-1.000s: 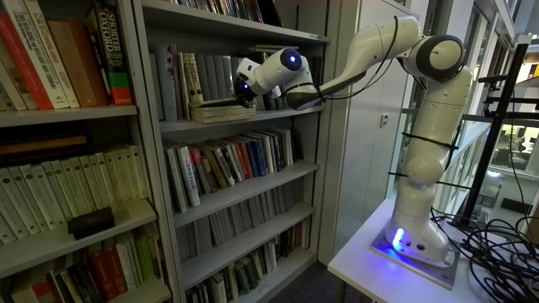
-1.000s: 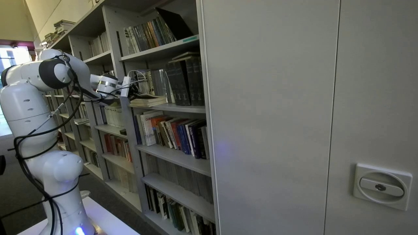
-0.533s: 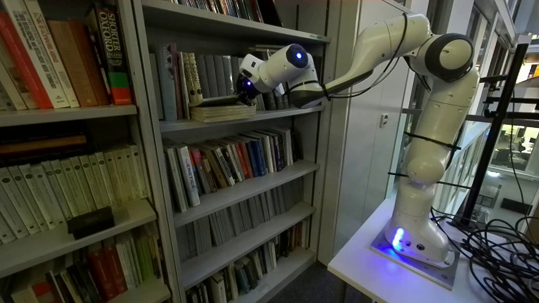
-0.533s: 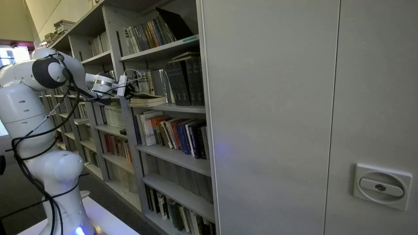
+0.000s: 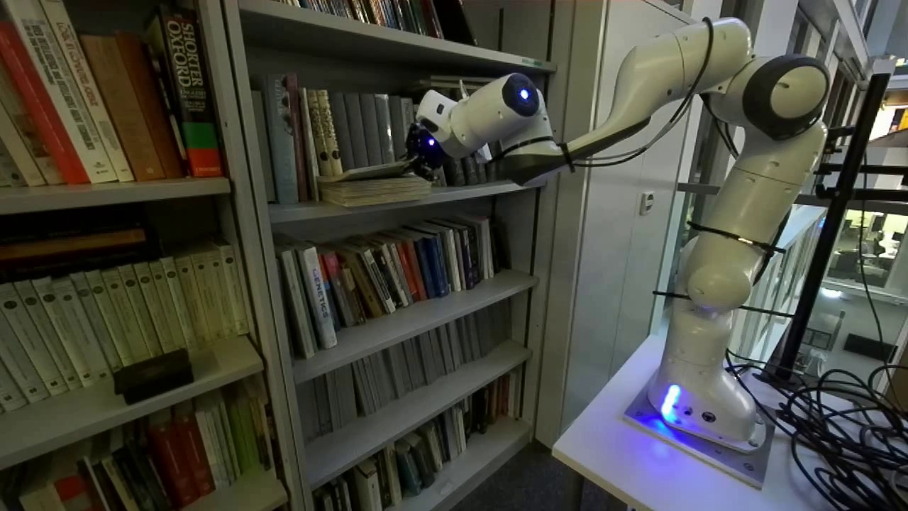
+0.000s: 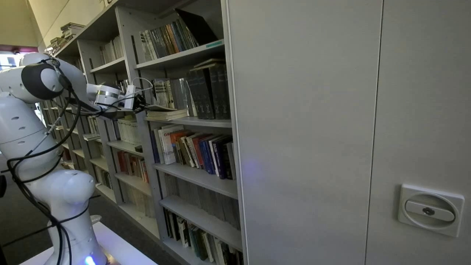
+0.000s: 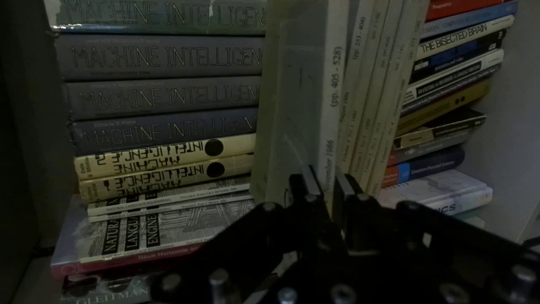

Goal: Put the book on top of the books on the shelf

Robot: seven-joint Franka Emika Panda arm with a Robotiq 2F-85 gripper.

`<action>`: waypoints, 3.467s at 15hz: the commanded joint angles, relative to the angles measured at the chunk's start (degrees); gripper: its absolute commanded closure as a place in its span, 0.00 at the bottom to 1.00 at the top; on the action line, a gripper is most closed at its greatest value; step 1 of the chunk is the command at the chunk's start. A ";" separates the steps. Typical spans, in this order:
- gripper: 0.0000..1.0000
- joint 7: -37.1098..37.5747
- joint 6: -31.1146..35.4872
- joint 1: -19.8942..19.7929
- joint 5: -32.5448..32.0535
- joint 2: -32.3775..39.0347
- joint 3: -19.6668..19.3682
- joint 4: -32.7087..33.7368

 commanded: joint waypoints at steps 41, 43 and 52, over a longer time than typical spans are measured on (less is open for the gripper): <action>0.97 2.98 -4.90 0.41 -0.07 -1.10 -1.68 -1.42; 0.64 2.66 -5.08 0.47 0.56 -1.08 -1.71 -1.41; 0.04 3.04 -5.01 0.97 0.31 -1.32 -1.44 -1.15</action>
